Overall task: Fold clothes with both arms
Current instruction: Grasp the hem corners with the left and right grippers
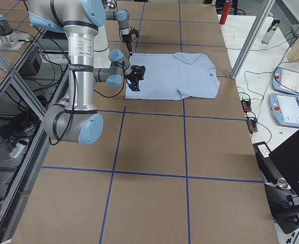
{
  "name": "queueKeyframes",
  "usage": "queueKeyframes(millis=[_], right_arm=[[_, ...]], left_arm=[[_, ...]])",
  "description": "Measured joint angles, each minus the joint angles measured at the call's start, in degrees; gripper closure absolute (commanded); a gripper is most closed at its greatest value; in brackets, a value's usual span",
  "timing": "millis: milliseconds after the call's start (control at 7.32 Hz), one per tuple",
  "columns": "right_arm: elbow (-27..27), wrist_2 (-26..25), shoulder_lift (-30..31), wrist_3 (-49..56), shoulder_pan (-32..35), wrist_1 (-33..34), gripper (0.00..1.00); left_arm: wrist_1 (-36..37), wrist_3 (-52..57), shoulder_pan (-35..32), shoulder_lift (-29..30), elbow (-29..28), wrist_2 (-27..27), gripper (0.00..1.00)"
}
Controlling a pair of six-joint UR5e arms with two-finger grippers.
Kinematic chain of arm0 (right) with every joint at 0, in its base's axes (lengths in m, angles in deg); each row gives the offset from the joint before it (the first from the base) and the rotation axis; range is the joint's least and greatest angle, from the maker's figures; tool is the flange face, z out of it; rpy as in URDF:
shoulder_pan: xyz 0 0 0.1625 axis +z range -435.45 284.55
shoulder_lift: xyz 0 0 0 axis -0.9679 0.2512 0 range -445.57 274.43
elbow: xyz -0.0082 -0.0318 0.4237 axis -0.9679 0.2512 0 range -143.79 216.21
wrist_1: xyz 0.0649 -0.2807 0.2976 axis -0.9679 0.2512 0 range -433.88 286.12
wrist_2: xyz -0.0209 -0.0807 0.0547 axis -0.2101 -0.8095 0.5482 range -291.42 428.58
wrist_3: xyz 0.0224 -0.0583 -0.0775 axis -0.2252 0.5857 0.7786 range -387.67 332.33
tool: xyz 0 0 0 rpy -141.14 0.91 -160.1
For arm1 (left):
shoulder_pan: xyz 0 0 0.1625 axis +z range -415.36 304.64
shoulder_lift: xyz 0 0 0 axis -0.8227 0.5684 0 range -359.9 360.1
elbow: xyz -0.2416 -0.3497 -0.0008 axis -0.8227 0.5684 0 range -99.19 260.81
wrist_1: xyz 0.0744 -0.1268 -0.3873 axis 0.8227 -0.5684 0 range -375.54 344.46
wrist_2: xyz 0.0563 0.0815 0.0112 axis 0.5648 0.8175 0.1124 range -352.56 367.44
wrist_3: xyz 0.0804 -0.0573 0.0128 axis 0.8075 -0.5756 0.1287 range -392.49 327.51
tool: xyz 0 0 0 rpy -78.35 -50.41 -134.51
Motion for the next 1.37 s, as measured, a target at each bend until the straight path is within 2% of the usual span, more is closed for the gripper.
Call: queueKeyframes(millis=[273, 684, 957, 1367], right_arm=[[0.07, -2.9, -0.14, -3.72, -2.95, 0.44, 0.27], [0.11, -9.3, -0.03, -9.63, -8.74, 8.37, 0.3], [0.13, -10.74, 0.11, -10.26, -11.07, 11.15, 0.35], [1.74, -12.36, 0.09, -10.35, -12.38, 12.08, 0.36]], left_arm=[[-0.02, 0.0, -0.03, 0.23, 0.19, 0.0, 1.0], [-0.02, -0.01, 0.05, 0.54, 0.35, 0.0, 1.0], [-0.02, -0.07, 0.12, 0.95, 0.34, 0.0, 1.0], [-0.16, -0.08, 0.18, 1.32, 0.38, -0.08, 1.0]])
